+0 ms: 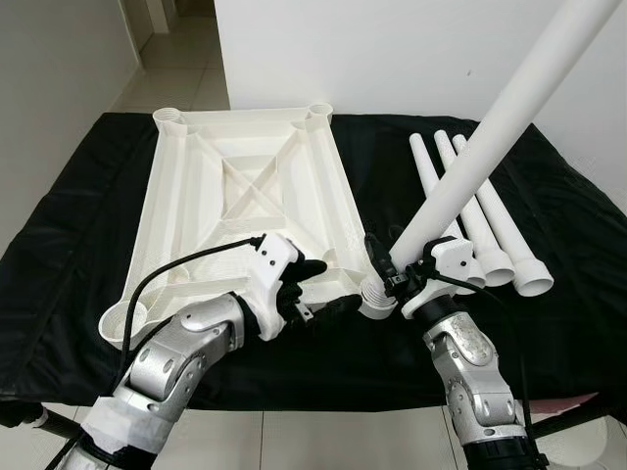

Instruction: Building children table

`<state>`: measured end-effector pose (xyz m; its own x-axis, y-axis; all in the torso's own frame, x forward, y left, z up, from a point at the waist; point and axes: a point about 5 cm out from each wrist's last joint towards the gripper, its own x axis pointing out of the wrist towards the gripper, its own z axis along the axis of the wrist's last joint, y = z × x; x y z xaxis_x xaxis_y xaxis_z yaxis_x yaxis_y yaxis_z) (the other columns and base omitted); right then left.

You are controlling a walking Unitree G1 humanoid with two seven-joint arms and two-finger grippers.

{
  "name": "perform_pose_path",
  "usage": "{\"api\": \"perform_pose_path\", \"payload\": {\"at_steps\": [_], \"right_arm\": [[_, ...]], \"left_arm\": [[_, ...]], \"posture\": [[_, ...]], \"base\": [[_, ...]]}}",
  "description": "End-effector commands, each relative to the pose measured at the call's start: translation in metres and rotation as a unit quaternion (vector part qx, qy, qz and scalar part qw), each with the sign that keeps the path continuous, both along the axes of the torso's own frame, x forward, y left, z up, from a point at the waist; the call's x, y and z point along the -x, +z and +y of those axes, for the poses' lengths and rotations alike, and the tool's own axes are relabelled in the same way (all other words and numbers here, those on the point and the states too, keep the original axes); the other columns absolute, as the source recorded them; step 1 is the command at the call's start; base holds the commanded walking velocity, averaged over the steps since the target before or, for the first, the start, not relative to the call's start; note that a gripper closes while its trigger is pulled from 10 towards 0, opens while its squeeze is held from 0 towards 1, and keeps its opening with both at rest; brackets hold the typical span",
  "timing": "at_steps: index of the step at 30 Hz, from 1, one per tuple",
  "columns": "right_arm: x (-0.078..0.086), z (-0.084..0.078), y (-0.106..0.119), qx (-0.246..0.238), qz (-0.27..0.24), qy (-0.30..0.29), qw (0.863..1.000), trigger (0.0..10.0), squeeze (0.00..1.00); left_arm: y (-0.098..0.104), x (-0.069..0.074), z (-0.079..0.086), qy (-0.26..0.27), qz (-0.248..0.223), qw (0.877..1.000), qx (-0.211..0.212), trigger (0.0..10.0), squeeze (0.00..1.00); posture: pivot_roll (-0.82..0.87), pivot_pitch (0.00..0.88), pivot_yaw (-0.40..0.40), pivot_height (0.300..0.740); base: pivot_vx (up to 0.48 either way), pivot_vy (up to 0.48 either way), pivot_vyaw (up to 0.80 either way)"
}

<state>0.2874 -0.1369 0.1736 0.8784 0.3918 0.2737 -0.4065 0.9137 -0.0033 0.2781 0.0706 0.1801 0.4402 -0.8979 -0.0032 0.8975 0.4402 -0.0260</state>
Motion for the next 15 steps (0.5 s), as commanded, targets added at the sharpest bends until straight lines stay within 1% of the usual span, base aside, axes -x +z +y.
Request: {"api": "perform_pose_path", "payload": {"at_steps": [1, 3, 6, 8, 10, 11, 12, 14, 15], "right_arm": [[0.001, 0.003, -0.012, 0.012, 0.042, 0.017, 0.999, 10.0, 0.00], [0.002, 0.005, -0.006, 0.023, 0.037, 0.033, 0.998, 10.0, 0.00], [0.002, 0.005, 0.005, 0.033, 0.018, 0.042, 0.998, 10.0, 0.00], [0.002, 0.004, 0.015, 0.025, 0.010, 0.048, 0.998, 10.0, 0.00], [0.002, 0.004, 0.015, 0.025, 0.010, 0.048, 0.998, 10.0, 0.00], [0.002, 0.003, 0.023, 0.021, 0.005, 0.057, 0.998, 10.0, 0.00], [0.002, 0.003, 0.026, 0.021, 0.003, 0.062, 0.998, 10.0, 0.00], [0.001, 0.002, 0.034, 0.035, -0.004, 0.078, 0.996, 10.0, 0.00], [0.001, 0.002, 0.034, 0.035, -0.004, 0.078, 0.996, 10.0, 0.00]], "left_arm": [[0.002, -0.001, 0.000, -0.019, -0.001, 1.000, -0.002, 10.0, 0.00], [0.002, -0.002, -0.002, -0.023, -0.007, 1.000, -0.005, 10.0, 0.00], [0.001, -0.003, -0.005, -0.027, -0.031, 0.999, -0.019, 10.0, 0.00], [0.007, -0.005, -0.007, -0.029, -0.033, 0.999, 0.000, 10.0, 0.00], [0.007, -0.005, -0.007, -0.029, -0.033, 0.999, 0.000, 10.0, 0.00], [0.015, -0.008, -0.008, -0.028, -0.042, 0.999, 0.012, 10.0, 0.00], [0.019, -0.010, -0.008, -0.026, -0.048, 0.998, 0.014, 10.0, 0.00], [0.036, -0.015, -0.008, -0.042, -0.054, 0.997, 0.034, 10.0, 0.00], [0.036, -0.015, -0.008, -0.042, -0.054, 0.997, 0.034, 10.0, 0.00]], "posture": [[0.04, 0.106, 0.007, 0.740], [0.04, 0.107, 0.002, 0.740], [0.04, 0.106, -0.002, 0.740], [0.04, 0.108, -0.008, 0.740], [0.04, 0.108, -0.008, 0.740], [0.05, 0.107, -0.021, 0.740], [0.05, 0.107, -0.021, 0.740], [0.05, 0.100, -0.030, 0.740], [0.05, 0.100, -0.030, 0.740]], "base": [[0.000, 0.000, 0.00], [0.000, 0.000, 0.00], [0.000, 0.000, 0.00], [0.000, 0.000, 0.00], [0.000, 0.000, 0.00], [0.000, 0.000, 0.00], [0.000, 0.000, 0.00], [0.000, 0.000, 0.00], [0.000, 0.000, 0.00]]}}
